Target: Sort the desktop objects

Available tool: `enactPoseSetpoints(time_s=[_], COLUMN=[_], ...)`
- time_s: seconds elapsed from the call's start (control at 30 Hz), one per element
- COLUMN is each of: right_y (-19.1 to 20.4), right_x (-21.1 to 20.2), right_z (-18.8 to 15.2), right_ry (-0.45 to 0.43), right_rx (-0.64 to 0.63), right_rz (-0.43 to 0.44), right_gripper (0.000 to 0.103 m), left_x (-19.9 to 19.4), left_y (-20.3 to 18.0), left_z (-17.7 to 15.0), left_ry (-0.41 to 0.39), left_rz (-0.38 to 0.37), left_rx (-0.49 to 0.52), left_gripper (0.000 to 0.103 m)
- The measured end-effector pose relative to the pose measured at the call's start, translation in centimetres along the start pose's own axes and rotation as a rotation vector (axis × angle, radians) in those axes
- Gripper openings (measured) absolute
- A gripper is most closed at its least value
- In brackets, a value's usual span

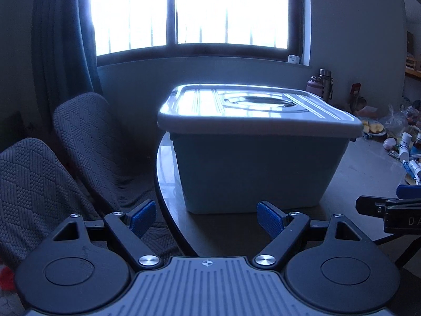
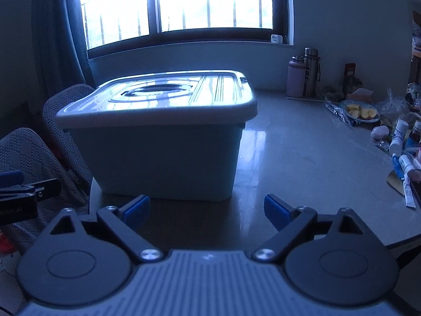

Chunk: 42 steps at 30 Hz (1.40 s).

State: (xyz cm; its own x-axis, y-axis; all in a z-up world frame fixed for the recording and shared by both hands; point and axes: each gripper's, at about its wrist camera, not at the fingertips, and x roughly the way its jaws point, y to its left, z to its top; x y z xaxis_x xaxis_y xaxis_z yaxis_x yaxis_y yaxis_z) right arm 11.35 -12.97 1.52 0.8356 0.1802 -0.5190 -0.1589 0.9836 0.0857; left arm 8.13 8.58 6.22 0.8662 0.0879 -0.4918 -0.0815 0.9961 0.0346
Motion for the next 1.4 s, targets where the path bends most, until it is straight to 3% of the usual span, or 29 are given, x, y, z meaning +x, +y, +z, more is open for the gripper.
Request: enactPoseSetpoints(time_s=[0.17,0.57,1.4], right_y=[0.3,0.3,0.4], right_x=[0.8,1.0,0.7], right_z=[-2.2,-4.7,-5.2], right_ry=[-0.009,-0.037,-0.055], right_rx=[0.007,0.030,0.013], right_rz=[-0.001,-0.001,0.015], right_gripper=[0.094,0.094,0.094], left_x=[1.1,2.9,2.9], left_y=[-0.7,-2.4,-3.2], left_z=[-2.7,-6.4,-5.8], left_ry=[-0.009,0.024,0.009], left_rz=[0.003,0.026,0.054], left_rx=[-0.038,0.016,0.008], left_gripper=[0.085,0.085,0.085])
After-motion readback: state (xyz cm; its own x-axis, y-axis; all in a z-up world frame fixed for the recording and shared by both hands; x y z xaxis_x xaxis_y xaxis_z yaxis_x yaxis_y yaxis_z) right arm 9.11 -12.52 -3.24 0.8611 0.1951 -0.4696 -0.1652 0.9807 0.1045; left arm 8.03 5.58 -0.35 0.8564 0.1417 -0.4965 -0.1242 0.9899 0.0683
